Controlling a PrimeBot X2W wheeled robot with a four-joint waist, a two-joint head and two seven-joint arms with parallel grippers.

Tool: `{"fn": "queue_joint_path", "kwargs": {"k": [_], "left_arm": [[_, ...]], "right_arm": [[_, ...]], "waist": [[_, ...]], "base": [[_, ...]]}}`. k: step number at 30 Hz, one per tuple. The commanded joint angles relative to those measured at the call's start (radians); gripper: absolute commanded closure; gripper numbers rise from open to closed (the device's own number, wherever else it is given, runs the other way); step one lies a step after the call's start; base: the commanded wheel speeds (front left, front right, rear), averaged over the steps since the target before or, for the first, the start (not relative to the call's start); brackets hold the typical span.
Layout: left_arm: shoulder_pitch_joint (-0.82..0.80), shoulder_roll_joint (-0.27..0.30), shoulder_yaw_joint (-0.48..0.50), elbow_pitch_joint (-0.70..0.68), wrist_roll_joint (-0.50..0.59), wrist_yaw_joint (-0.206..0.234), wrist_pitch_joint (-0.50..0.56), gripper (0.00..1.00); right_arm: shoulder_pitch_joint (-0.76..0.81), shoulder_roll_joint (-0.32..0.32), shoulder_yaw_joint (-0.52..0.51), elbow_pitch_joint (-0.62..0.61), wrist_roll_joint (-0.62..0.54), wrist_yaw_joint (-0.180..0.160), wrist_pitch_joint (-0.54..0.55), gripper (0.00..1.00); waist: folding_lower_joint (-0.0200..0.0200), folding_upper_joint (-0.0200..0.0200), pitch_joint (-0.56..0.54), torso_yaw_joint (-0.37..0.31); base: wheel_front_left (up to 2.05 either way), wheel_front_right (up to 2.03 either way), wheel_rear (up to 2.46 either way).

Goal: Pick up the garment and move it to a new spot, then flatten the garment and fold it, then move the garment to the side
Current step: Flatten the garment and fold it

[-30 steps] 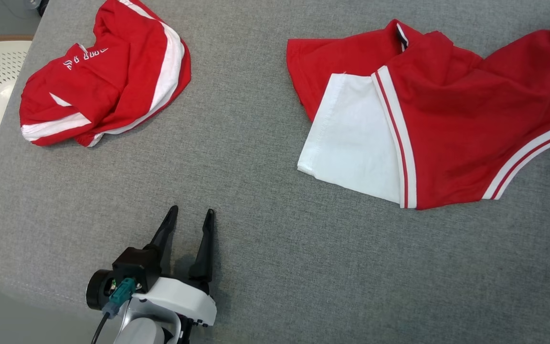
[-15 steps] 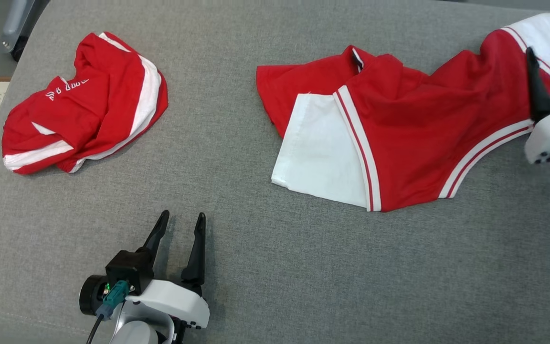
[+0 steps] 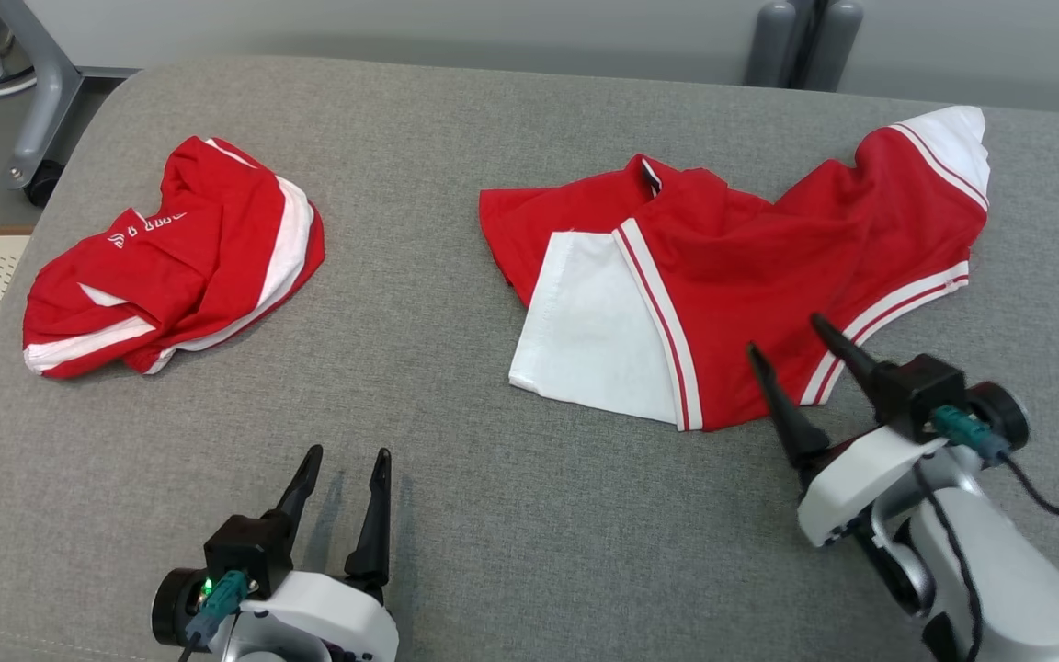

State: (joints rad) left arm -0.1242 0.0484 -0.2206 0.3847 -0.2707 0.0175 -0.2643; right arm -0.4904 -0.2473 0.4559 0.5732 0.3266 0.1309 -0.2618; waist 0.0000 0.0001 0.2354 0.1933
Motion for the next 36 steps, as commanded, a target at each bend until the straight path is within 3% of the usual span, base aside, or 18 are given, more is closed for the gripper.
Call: {"fn": "queue_joint_path", "kwargs": {"k": [1,9,19,27,28,31,32,36], "left_arm": [[0.013,0.004,0.001,0.003,0.000,-0.006,0.000,0.00],[-0.006,0.004,-0.034,-0.004,-0.025,0.002,0.000,0.00],[-0.013,0.004,-0.076,-0.014,-0.063,0.019,0.000,0.00],[-0.021,0.004,-0.097,-0.029,-0.083,0.035,0.000,0.00],[-0.021,0.004,-0.098,-0.030,-0.083,0.036,0.000,0.00],[-0.023,0.004,-0.098,-0.032,-0.084,0.039,0.000,0.00],[-0.025,0.004,-0.097,-0.032,-0.084,0.038,0.000,0.00],[-0.027,0.004,-0.084,-0.029,-0.074,0.038,0.000,0.00]], "right_arm": [[0.011,0.004,0.020,-0.005,0.005,0.000,-0.004,0.00],[-0.065,0.033,0.222,0.022,0.037,0.000,-0.004,0.00],[-0.223,0.074,0.485,0.176,0.086,0.000,0.001,0.00],[-0.299,0.109,0.509,0.357,0.102,0.000,0.002,0.00],[-0.303,0.113,0.513,0.377,0.098,0.000,0.004,0.06],[-0.308,0.123,0.519,0.421,0.104,0.000,0.005,0.83],[-0.307,0.125,0.518,0.429,0.111,0.000,0.004,1.00],[-0.317,0.111,0.480,0.389,0.127,0.000,0.000,1.00]], "waist": [[0.0000,-0.0001,-0.001,0.003],[0.0000,-0.0001,0.023,0.055],[0.0000,-0.0001,0.071,0.144],[0.0000,-0.0001,0.098,0.175],[0.0000,-0.0001,0.099,0.175],[0.0000,-0.0001,0.103,0.170],[0.0000,-0.0001,0.104,0.167],[0.0000,-0.0001,0.094,0.139]], "base": [[0.00,0.00,0.00],[0.00,0.00,0.00],[0.00,0.00,0.00],[0.00,0.00,0.00],[0.00,0.00,0.00],[0.00,0.00,0.00],[0.00,0.00,0.00],[0.00,0.00,0.00]]}}
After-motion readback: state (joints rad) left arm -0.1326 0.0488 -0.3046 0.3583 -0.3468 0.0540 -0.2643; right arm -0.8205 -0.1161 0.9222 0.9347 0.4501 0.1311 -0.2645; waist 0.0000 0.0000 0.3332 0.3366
